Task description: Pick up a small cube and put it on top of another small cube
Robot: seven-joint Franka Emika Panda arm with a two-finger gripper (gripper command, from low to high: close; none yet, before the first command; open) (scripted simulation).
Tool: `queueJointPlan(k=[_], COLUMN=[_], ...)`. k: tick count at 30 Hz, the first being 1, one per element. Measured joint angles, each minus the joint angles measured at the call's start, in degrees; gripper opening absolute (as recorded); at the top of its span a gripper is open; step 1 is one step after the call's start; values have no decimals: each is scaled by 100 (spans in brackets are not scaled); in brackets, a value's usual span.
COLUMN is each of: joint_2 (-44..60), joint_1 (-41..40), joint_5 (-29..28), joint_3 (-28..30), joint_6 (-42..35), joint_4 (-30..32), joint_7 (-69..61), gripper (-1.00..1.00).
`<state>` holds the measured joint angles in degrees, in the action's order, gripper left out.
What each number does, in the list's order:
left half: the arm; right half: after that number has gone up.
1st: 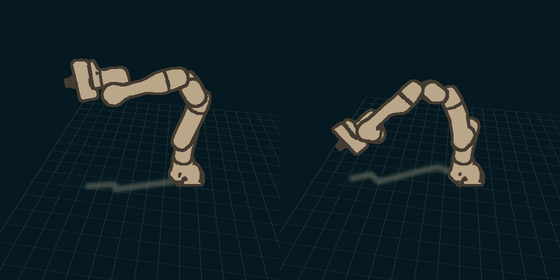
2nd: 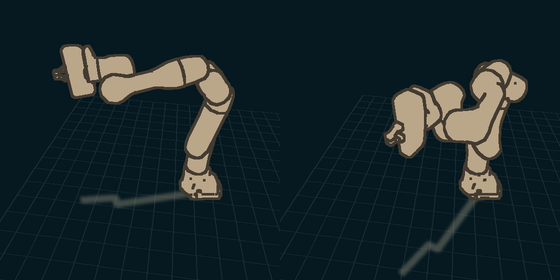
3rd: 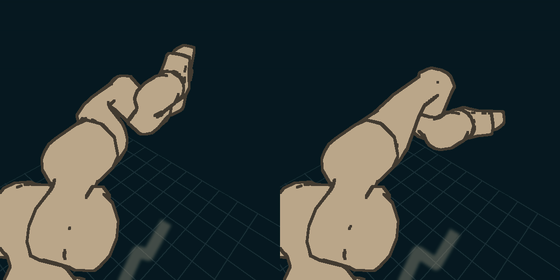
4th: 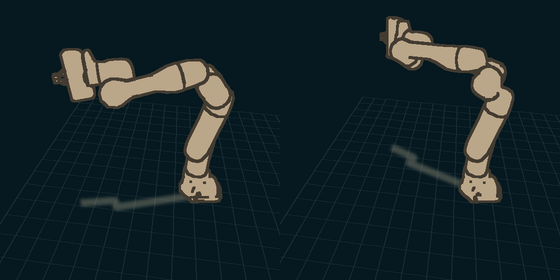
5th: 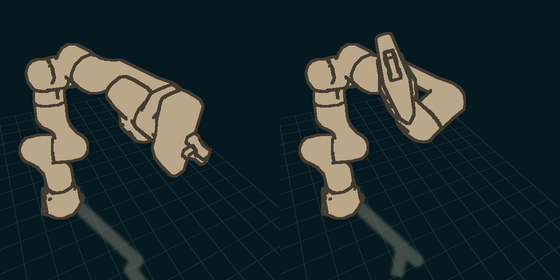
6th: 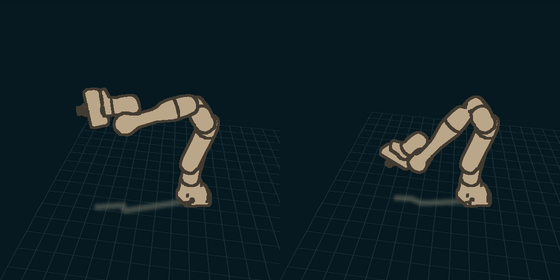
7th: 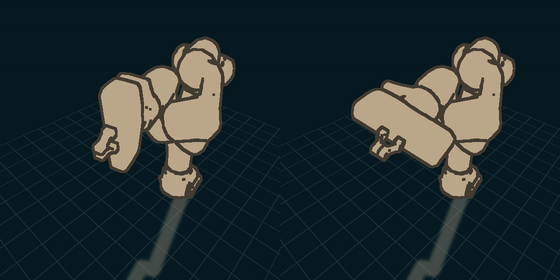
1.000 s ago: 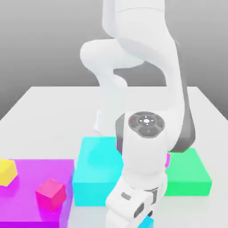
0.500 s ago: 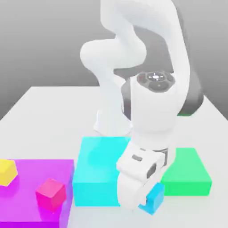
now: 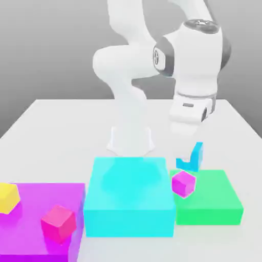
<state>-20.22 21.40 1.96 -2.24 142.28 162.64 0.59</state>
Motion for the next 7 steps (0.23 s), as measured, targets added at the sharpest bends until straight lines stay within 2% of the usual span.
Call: queueJointPlan(k=[4,5,7], joint_2=[680,856,856], joint_1=[-12,-18,-18], joint_5=[-51,-64,-64], joint_3=[-44,-49,-49], joint_6=[861,1069,1069], joint_4=[176,207,207], joint_7=[41,50,50], gripper=[-100,100,100])
